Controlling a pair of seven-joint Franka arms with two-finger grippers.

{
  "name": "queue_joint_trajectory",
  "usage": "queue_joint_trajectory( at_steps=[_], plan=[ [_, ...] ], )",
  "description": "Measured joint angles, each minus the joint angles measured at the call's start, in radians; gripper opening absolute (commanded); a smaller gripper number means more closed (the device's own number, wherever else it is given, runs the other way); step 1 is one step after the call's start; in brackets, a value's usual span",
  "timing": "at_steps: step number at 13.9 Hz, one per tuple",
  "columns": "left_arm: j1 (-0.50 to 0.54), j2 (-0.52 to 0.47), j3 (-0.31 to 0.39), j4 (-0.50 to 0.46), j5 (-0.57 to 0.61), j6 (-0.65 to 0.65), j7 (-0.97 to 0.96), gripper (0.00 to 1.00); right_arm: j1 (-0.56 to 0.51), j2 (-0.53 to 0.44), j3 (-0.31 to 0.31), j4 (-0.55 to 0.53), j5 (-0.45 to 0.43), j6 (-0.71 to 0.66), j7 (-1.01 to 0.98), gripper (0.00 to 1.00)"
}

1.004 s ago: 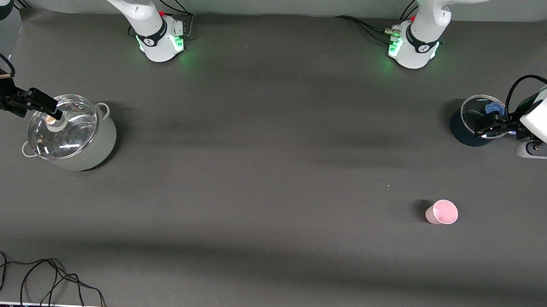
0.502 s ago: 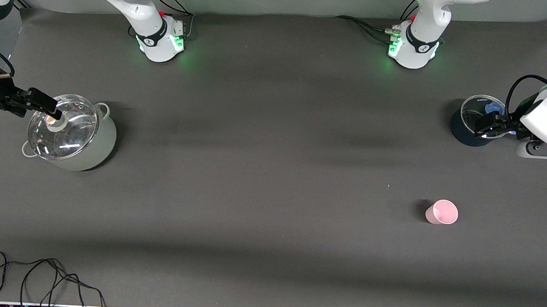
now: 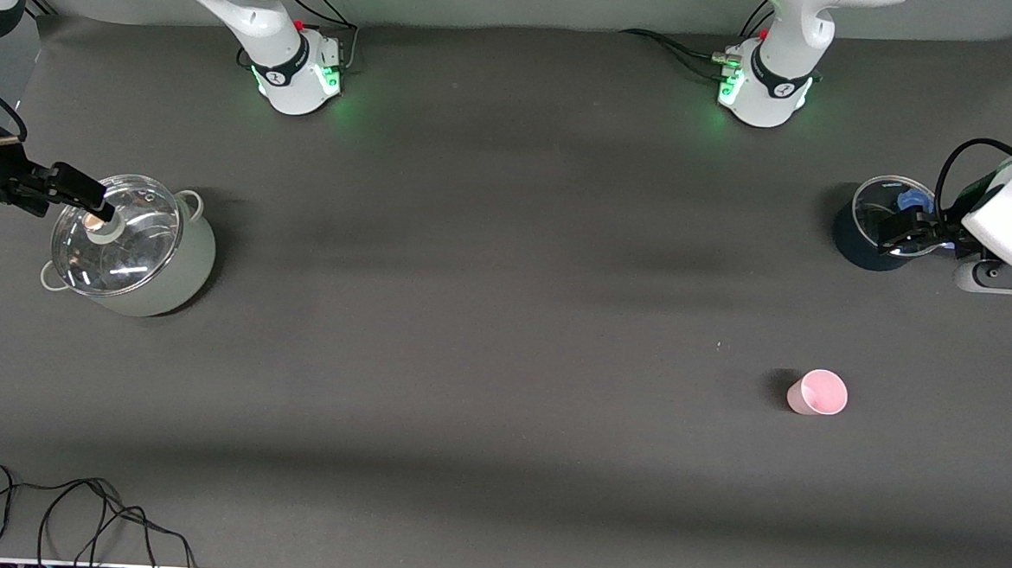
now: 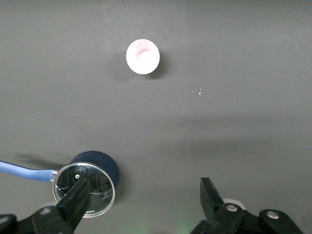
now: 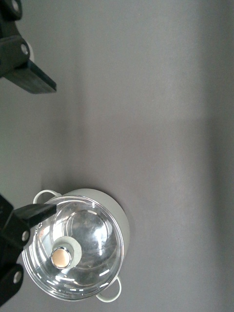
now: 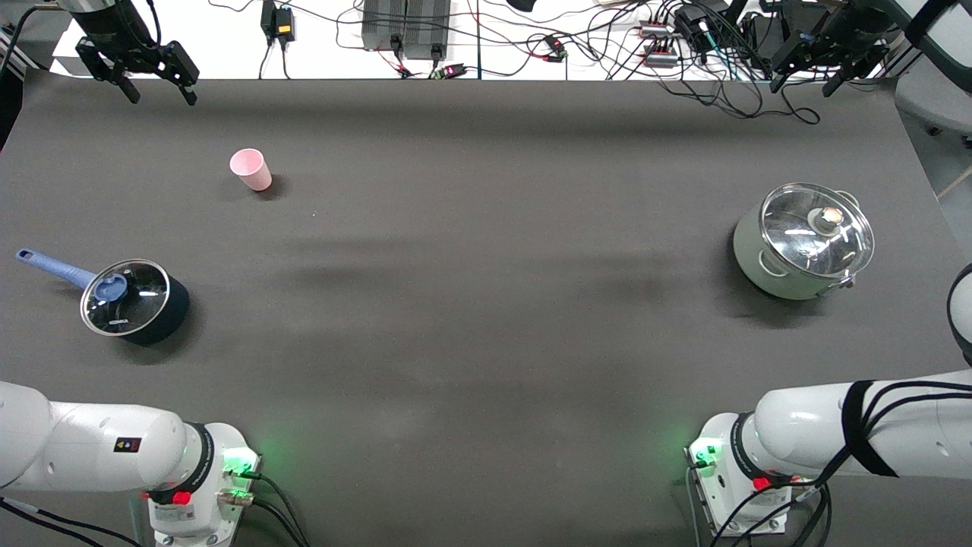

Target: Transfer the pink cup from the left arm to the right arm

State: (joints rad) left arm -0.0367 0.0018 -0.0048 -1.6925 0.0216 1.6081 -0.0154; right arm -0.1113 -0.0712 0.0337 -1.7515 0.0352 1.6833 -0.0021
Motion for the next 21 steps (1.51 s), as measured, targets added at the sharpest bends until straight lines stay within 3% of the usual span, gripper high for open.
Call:
queue_joint_trajectory(
  at_steps=[8,12,17,21],
  plan=[
    [0.004,0.004,0.001,0.004,-0.013,0.016,0.0,1.0,0.0,0.0,0.0,0.0,0.0,0.0,0.0,1.0],
    [0.025,0.05,0.002,0.066,-0.015,0.016,0.015,1.0,0.0,0.0,0.0,0.0,0.0,0.0,0.0,1.0],
    [0.109,0.181,0.004,0.212,-0.026,0.018,0.316,1.0,0.0,0.0,0.0,0.0,0.0,0.0,0.0,1.0],
    [0.207,0.334,0.006,0.329,-0.193,0.038,0.704,1.0,0.0,0.0,0.0,0.0,0.0,0.0,0.0,1.0]
  ],
)
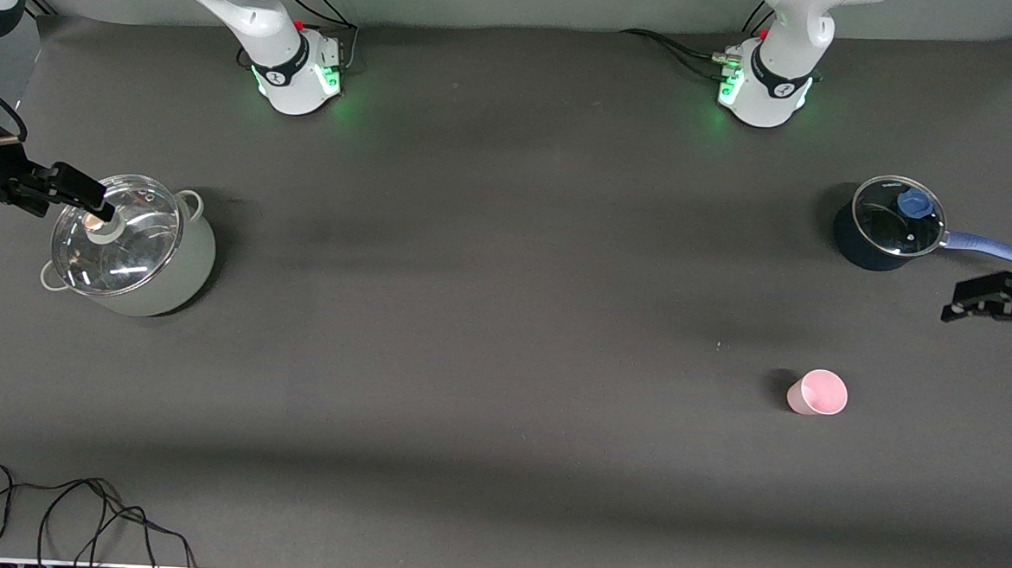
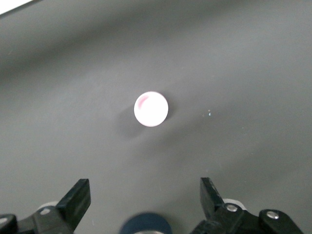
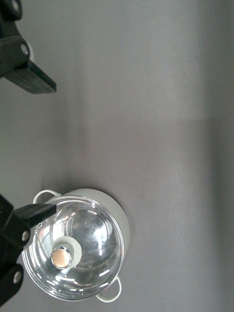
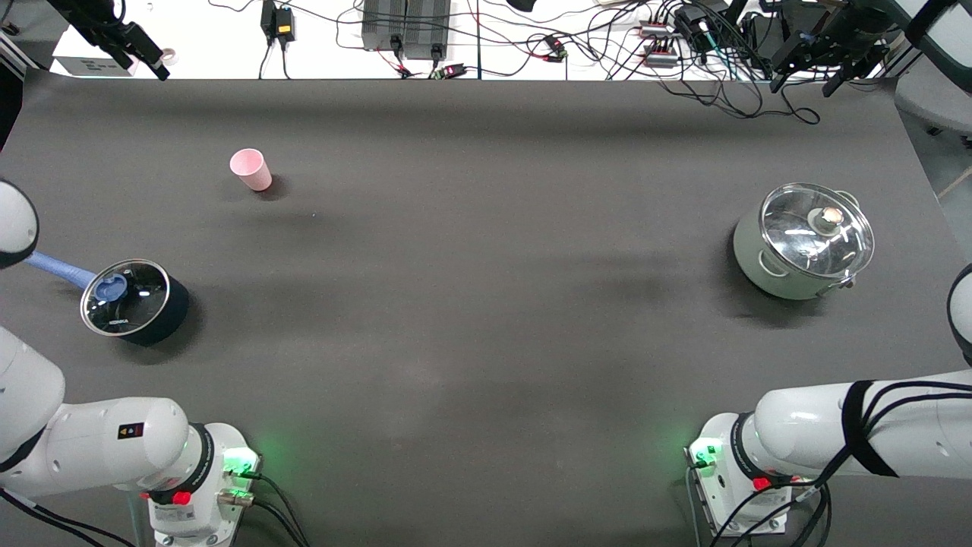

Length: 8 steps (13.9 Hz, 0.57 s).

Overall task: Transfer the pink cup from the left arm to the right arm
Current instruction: 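Move the left gripper down beside the pink cup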

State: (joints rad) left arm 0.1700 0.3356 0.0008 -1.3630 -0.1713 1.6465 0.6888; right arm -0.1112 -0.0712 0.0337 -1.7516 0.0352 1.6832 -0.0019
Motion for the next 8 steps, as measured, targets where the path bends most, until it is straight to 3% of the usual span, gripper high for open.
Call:
queue_joint_trajectory(
  at_steps=[8],
  plan=[
    [0.218,0.212,0.002,0.051,-0.395,0.014,0.619,1.0,0.0,0.0,0.0,0.0,0.0,0.0,0.0,1.0]
  ],
)
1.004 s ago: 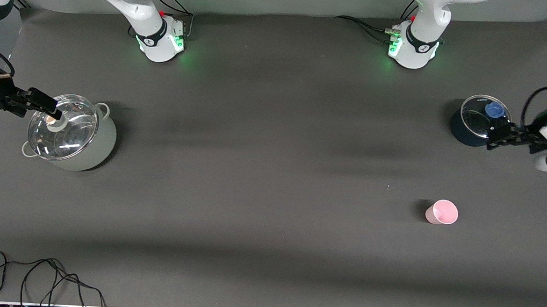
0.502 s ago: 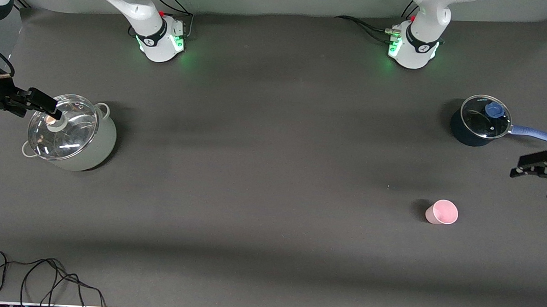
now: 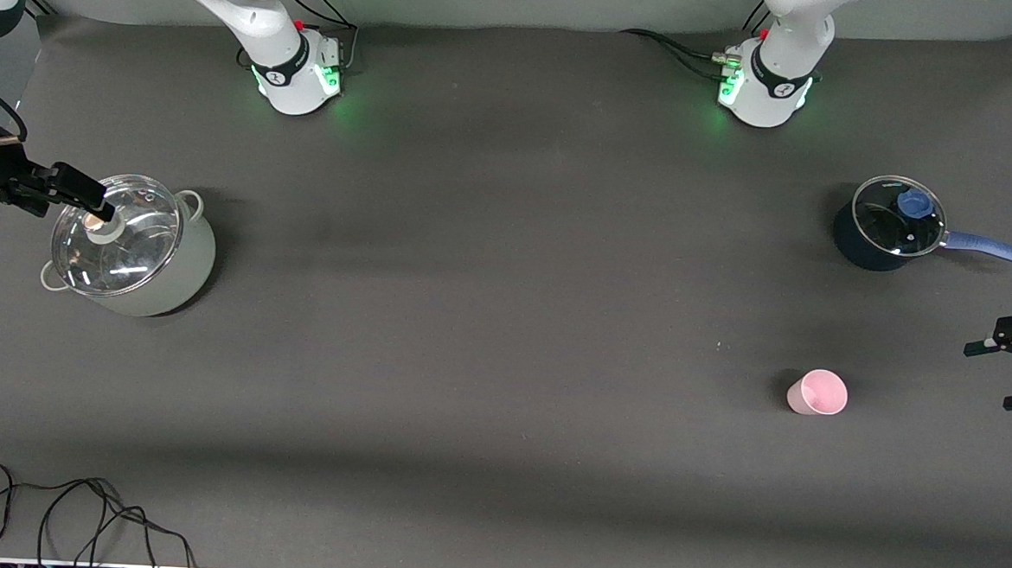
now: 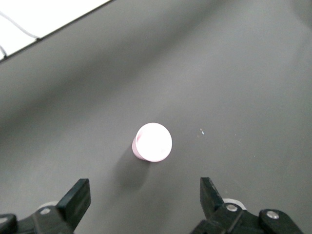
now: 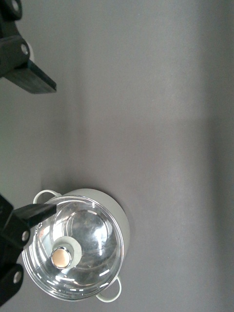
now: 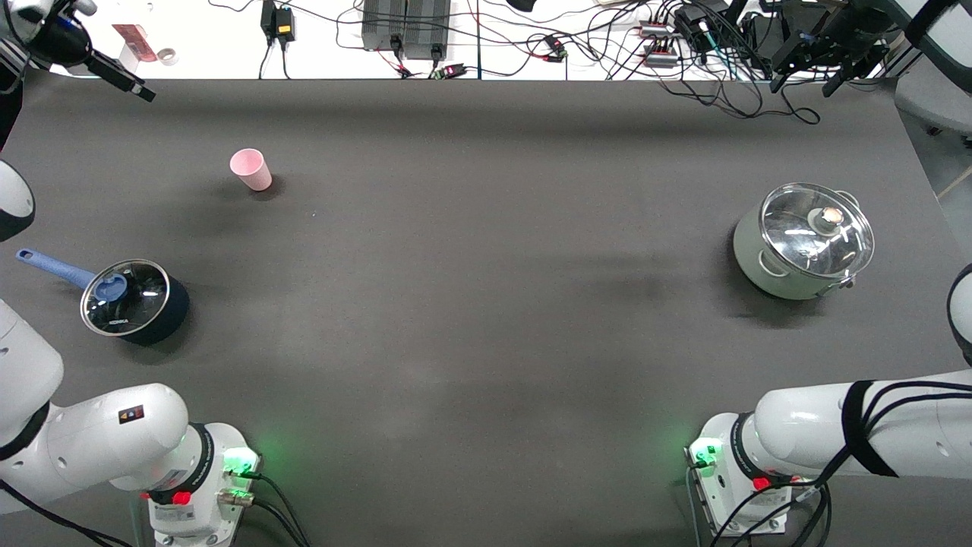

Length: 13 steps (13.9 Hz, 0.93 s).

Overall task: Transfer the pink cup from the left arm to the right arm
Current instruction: 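Move the left gripper down beside the pink cup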

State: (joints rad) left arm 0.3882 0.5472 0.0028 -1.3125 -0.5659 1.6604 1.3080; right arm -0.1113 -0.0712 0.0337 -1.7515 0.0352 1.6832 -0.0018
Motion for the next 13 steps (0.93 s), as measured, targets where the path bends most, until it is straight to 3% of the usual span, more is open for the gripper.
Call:
queue_joint_trajectory(
  at_steps=[6,13],
  plan=[
    [0.089,0.108,-0.001,-0.061,-0.148,-0.008,0.36,1.0,0.0,0.0,0.0,0.0,0.0,0.0,0.0,1.0],
    [0.157,0.21,-0.001,-0.224,-0.385,0.053,0.836,1.0,0.0,0.0,0.0,0.0,0.0,0.0,0.0,1.0]
  ],
)
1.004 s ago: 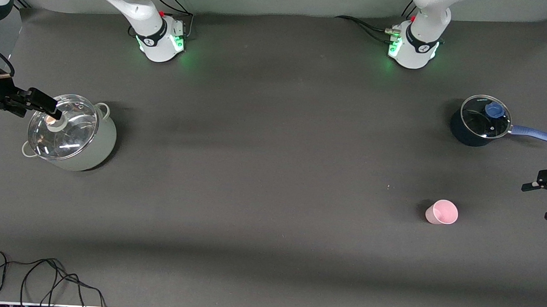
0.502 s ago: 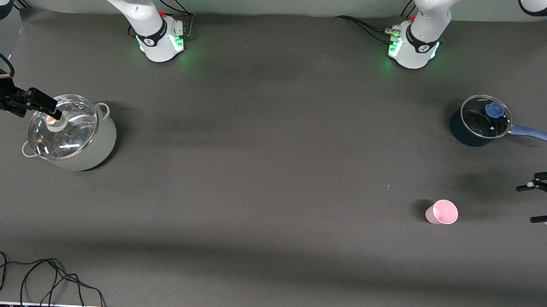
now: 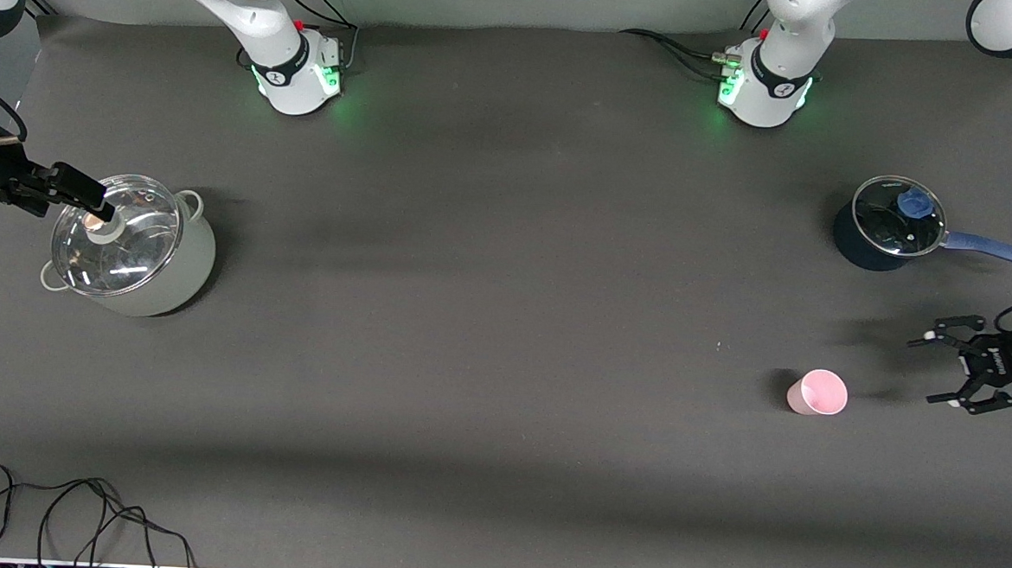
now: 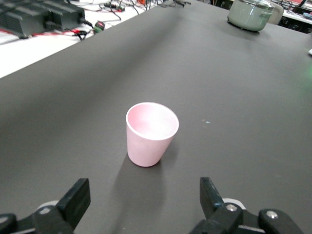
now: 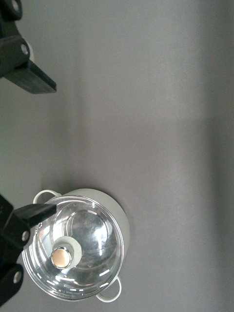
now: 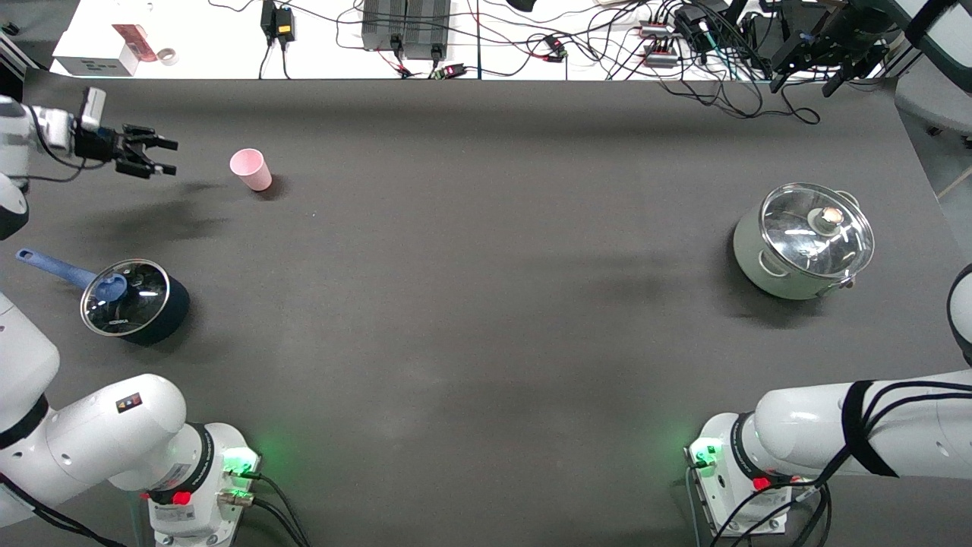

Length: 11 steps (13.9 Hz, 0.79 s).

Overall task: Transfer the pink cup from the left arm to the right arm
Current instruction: 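Move the left gripper down beside the pink cup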

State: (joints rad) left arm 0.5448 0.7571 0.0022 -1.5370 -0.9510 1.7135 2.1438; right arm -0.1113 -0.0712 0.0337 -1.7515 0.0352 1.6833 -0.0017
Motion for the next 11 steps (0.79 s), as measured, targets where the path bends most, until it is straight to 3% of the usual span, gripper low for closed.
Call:
queue_joint_trajectory(
  at_steps=[4,11],
  plan=[
    [-0.001,0.088,-0.01,-0.043,-0.138,0.047,0.221,1.0,0.0,0.0,0.0,0.0,0.0,0.0,0.0,1.0],
    [-0.023,0.169,-0.036,-0.057,-0.274,0.087,0.376,1.0,0.0,0.0,0.0,0.0,0.0,-0.011,0.0,1.0]
  ],
)
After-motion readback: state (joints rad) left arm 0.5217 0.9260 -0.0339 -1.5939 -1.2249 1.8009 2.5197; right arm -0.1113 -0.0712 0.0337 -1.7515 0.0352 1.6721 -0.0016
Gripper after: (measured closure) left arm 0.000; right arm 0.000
